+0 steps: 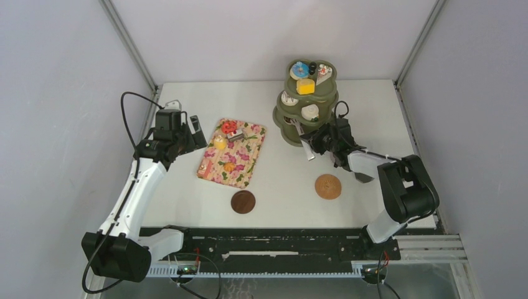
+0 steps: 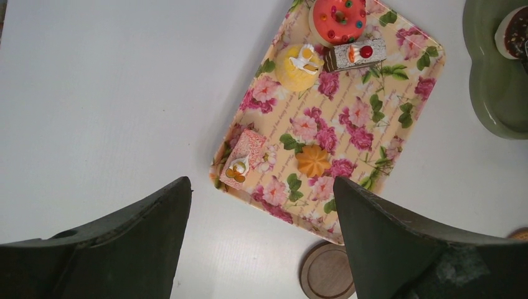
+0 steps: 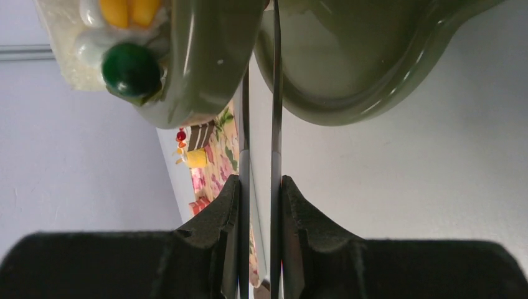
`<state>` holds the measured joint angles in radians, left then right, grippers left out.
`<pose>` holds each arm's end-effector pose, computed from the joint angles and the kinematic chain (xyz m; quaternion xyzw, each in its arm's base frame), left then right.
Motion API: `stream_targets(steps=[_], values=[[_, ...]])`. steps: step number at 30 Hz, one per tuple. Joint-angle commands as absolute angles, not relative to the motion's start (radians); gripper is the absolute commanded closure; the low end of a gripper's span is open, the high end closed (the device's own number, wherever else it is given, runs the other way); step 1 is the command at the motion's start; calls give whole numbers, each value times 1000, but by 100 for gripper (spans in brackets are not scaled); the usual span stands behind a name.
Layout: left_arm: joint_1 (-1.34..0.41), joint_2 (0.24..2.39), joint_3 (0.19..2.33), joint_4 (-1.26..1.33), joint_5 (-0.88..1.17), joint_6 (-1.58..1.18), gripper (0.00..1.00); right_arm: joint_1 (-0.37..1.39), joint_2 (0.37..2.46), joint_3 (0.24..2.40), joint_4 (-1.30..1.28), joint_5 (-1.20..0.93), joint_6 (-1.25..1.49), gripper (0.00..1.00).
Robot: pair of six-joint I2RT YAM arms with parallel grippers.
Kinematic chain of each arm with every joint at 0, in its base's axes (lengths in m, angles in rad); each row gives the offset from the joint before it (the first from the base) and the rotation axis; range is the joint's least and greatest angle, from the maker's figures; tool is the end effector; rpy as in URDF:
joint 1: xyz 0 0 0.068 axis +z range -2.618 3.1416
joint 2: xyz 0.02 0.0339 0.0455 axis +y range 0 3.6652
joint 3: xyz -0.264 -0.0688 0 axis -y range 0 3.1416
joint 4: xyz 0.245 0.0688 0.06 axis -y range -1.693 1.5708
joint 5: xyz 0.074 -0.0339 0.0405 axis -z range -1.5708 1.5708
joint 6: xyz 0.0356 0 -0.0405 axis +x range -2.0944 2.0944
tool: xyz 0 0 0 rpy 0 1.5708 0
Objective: Serve the afternoon tea
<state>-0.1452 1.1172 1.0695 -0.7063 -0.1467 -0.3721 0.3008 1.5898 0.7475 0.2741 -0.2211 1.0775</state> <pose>0.2298 -0.0283 0.3243 -0.1325 0.9061 -0.0363 0.4001 0.3077 0.1036 0.1761 0.2810 0.8268 0.3784 0.3071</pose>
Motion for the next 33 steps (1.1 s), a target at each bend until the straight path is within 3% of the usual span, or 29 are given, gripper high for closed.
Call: stream_targets(steps=[1,6,10,24,33], values=[[-140,1090,1074,-699,-158,-351,12,332,1600,827,381,-174,1111,77],[-139,1102,1077,-697,-156,-351,11,342,1620,836,363,-163,1138,58],[-139,1113,1084,-695,-147,-353,12,344,1620,836,361,-162,1144,50],[-138,1112,1081,-690,-141,-353,12,353,1466,784,209,-157,1064,50],[-139,1114,1083,-690,-138,-354,12,449,1250,686,8,-195,927,62]])
